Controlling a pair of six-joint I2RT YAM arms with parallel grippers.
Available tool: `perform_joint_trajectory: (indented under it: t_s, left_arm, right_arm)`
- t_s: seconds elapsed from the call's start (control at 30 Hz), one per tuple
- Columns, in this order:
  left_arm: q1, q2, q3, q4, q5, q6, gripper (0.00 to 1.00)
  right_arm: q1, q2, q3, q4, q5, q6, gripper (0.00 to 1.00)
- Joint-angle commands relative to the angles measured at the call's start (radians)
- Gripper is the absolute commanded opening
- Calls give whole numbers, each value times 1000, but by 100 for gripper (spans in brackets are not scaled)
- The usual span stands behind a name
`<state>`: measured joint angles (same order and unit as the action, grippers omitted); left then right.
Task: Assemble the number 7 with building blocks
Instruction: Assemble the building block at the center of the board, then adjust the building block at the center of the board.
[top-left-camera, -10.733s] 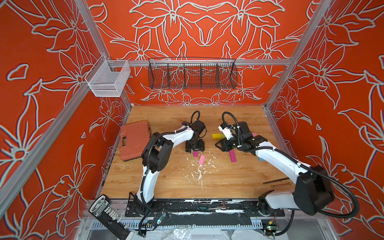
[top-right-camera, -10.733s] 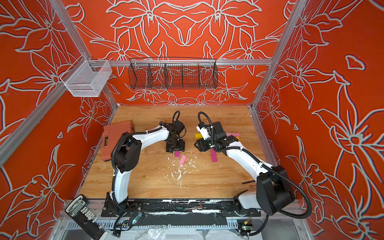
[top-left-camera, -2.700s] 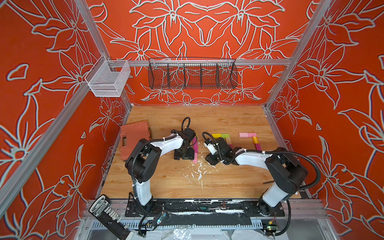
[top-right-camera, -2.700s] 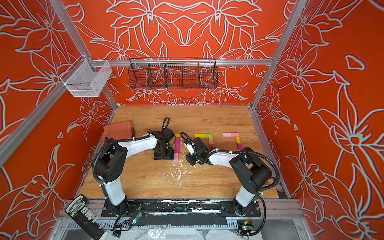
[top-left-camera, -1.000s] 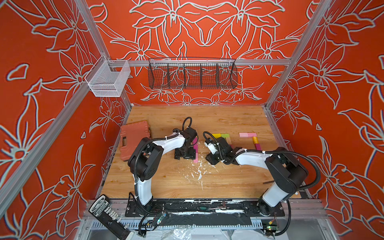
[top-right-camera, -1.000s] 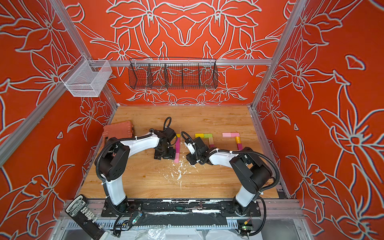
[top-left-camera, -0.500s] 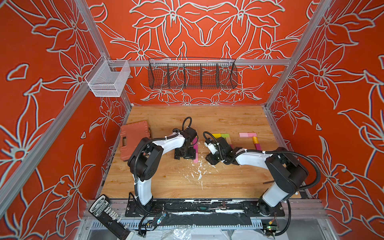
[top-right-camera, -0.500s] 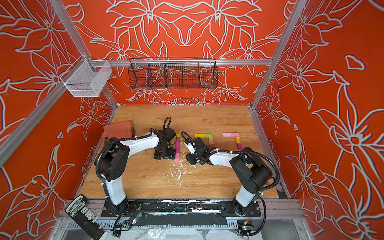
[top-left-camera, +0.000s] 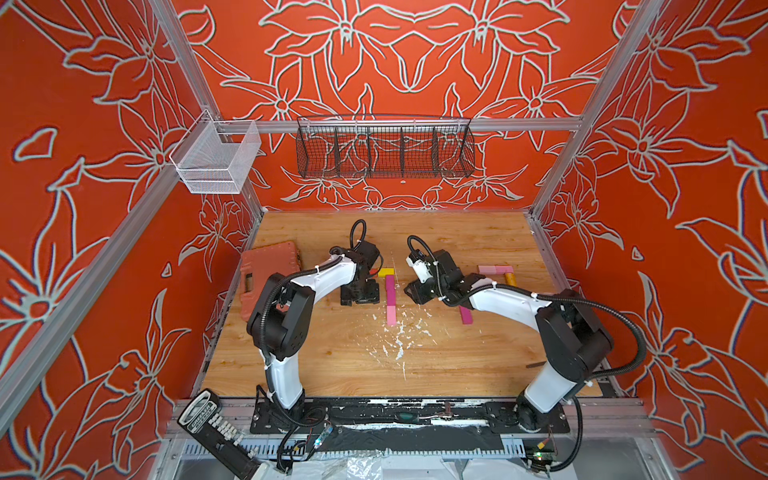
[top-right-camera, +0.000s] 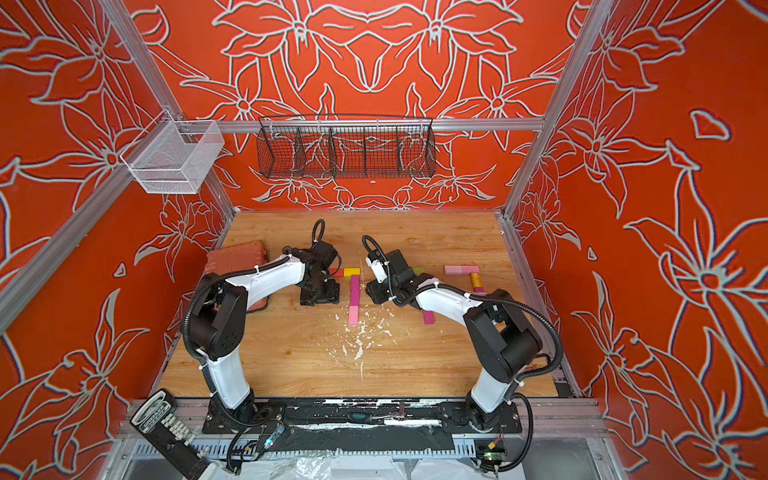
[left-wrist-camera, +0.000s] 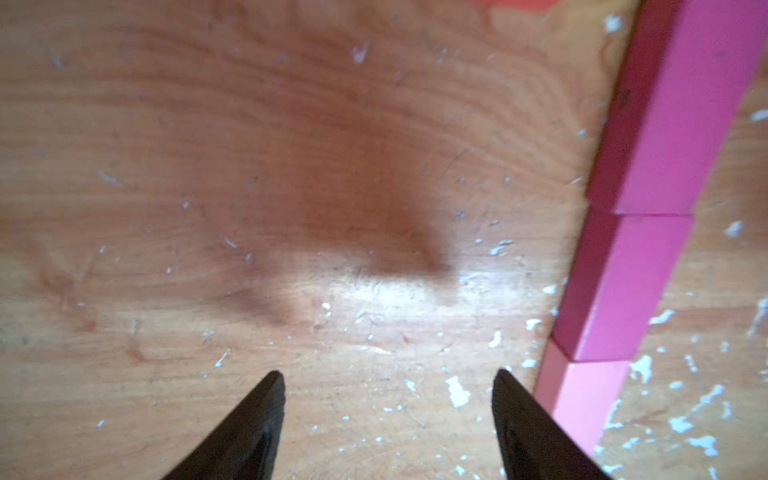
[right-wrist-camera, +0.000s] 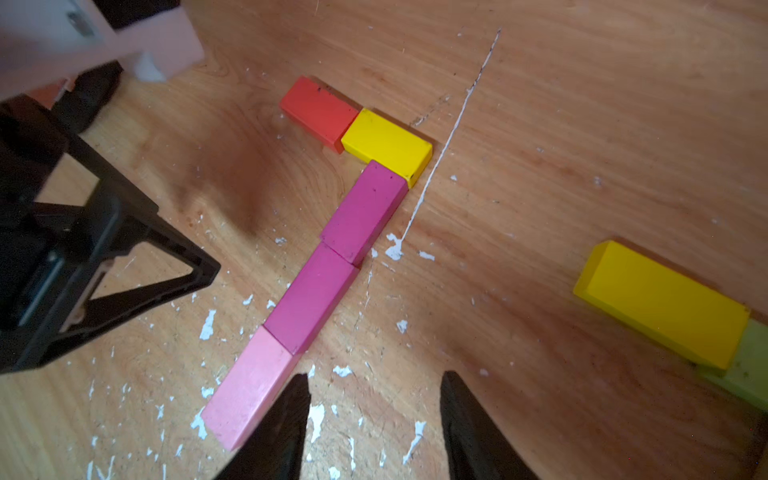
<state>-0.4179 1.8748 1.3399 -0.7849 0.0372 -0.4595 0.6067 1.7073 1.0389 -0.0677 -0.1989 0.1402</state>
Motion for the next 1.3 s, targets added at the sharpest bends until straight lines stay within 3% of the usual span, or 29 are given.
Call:
perform_joint_trajectory:
  t_s: [0.0,0.6,1.27]
  left_arm:
    - [8,55,55,-13,-12,10,75]
    - [23,276,293,-41,-29,-23,71]
    - [21,324,337,-59,21,-10,73]
  right_arm:
    - [-10,64,51,-71,1,17,53]
    - [-38,234,198,-122,12,-3,53]
    - [-53,256,193,-99,-4,11,52]
